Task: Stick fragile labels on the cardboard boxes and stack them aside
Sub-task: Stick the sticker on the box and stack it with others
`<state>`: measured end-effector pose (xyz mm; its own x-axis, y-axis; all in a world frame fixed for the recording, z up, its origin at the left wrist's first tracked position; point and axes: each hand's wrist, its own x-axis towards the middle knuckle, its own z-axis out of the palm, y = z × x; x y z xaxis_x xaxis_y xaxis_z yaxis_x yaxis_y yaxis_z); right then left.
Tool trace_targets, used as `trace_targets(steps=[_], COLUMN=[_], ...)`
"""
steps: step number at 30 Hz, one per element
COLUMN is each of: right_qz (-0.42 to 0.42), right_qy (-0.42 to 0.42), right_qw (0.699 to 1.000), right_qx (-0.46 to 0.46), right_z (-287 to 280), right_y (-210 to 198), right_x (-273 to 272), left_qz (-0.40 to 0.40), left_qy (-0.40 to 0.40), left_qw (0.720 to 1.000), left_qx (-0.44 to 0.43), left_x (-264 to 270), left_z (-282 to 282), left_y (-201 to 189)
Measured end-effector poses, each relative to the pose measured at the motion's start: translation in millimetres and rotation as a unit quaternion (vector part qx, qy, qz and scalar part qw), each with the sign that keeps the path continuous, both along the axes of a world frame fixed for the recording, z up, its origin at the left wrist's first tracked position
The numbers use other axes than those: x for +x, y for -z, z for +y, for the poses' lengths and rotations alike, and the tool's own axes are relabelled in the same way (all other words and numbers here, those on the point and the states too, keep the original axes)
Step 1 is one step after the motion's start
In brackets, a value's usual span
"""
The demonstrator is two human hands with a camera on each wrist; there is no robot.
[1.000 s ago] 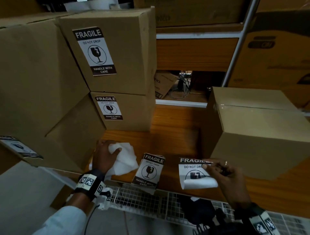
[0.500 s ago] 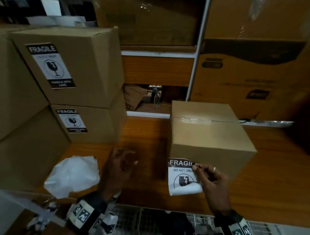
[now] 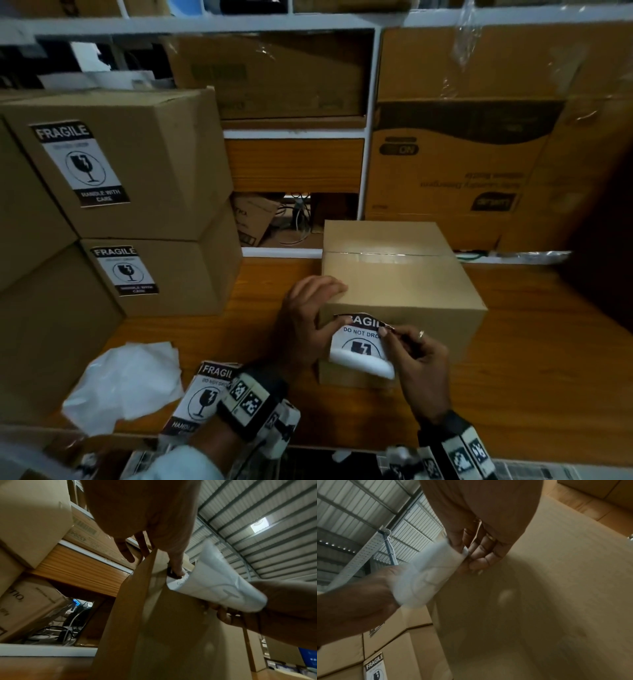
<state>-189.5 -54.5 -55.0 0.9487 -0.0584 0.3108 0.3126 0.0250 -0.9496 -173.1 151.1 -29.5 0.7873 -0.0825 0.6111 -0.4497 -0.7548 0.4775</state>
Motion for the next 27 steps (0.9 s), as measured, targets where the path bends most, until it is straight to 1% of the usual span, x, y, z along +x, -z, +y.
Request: trace_targets(steps=[4,7,9,11,13,14,16,17,18,19,22,27], right_qz=[-0.001,-0.016,-0.043,-0.091,-0.155,-0.187,-0.238,-0.248,-0.246,-0.238,-0.205,-0.240], right_qy=[-0.011,0.012,0.055,0.100,0.140,0.162,0.210,0.227,0.233,0.232,0.215,0.218], right_qw=[1.000,0.996,0.986,0.965,0.940,0.924,0.882,0.863,0.852,0.849,0.865,0.868], right_qx=[-0.019,-0.089,-0.153,-0.224,-0.269,-0.290,-0.348,-0.377,-0.399,-0.411,-0.405,-0.375], right_z=[-2,-7,-11,-18,-24,-24,-19,-16,-12,-9,-5,-14], right_y=[1,1,4,6,6,4,-2,-4,-6,-7,-8,2], right_x=[4,6,8,11,14,15,14,16,20,25,39,49], left_qz=[-0.032,-0.063,-0.073,-0.083,-0.091,-0.093,-0.097,-0.100,-0.105,-0.112,-0.129,-0.135], left_qy=[-0.001,-0.011,-0.013,-0.016,-0.023,-0.027,-0.033,-0.034,-0.035,-0.036,-0.039,-0.045], left_qw=[0.999,0.998,0.997,0.996,0.995,0.995,0.994,0.994,0.993,0.992,0.990,0.989], left_qx=[-0.001,0.001,0.000,-0.008,-0.021,-0.026,-0.034,-0.039,-0.043,-0.046,-0.048,-0.048], left_x=[7,7,7,8,8,8,7,7,7,8,12,17], left_z=[5,5,3,2,0,-2,-7,-9,-11,-12,-14,-15], left_y=[10,14,15,17,18,18,19,20,21,22,29,30])
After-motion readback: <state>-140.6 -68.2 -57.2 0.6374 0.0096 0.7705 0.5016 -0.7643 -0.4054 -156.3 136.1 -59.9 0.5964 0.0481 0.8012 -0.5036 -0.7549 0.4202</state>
